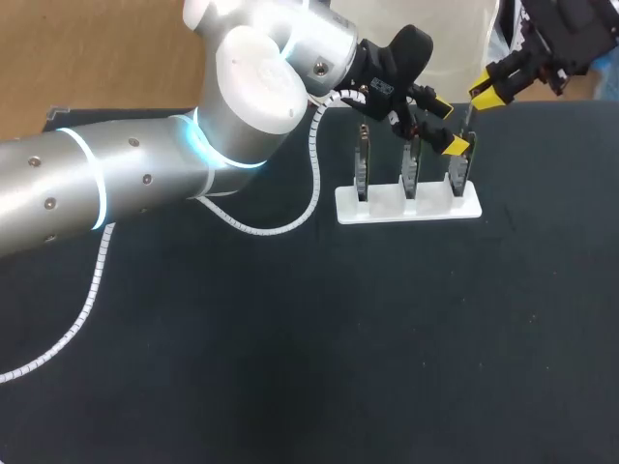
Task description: Pick up the optical module with the left hand, and insert it into the network port with the right hand.
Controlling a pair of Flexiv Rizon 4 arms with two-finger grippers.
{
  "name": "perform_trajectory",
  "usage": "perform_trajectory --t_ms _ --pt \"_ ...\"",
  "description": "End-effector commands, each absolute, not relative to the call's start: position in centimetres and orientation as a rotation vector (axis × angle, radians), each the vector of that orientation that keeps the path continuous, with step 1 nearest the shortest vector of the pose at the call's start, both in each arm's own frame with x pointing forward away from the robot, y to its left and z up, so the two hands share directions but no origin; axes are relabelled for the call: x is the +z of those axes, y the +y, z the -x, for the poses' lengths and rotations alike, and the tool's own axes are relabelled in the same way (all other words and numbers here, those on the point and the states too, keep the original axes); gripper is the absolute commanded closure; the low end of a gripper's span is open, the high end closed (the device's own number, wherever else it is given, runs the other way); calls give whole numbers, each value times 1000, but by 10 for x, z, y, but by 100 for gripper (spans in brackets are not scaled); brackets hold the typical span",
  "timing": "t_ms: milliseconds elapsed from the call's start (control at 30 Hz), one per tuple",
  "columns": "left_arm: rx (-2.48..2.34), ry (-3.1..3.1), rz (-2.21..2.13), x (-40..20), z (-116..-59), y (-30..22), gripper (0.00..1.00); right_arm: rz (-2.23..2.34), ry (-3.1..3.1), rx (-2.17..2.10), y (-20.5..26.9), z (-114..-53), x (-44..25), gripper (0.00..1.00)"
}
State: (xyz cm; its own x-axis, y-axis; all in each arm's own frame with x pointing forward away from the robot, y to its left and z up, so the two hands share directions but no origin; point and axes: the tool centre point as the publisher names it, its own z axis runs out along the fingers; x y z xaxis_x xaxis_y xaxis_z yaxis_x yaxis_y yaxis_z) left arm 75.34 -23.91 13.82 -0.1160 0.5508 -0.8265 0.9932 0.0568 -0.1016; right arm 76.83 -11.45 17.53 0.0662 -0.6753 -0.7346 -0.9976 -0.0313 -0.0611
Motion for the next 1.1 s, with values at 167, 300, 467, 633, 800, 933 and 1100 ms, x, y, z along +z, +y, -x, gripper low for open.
perform_trajectory --t_ms 167,300,467,633,800,933,1100 --pt "-938 1739 -1555 139 -754 -240 0 1762 1673 699 -114 -765 177 100" --pt "-938 1739 -1555 139 -754 -240 0 1759 1688 705 -115 -767 173 100" --pt "-938 1739 -1555 139 -754 -240 0 1756 1700 709 -116 -768 170 100" --pt "-938 1739 -1555 139 -754 -240 0 1756 1710 707 -117 -769 168 100" --pt "-938 1739 -1555 139 -754 -240 0 1751 1719 706 -117 -769 167 100" --pt "-938 1739 -1555 139 -754 -240 0 1749 1725 708 -117 -769 165 100" --pt "-938 1739 -1555 139 -754 -240 0 1740 1730 714 -117 -768 164 100"
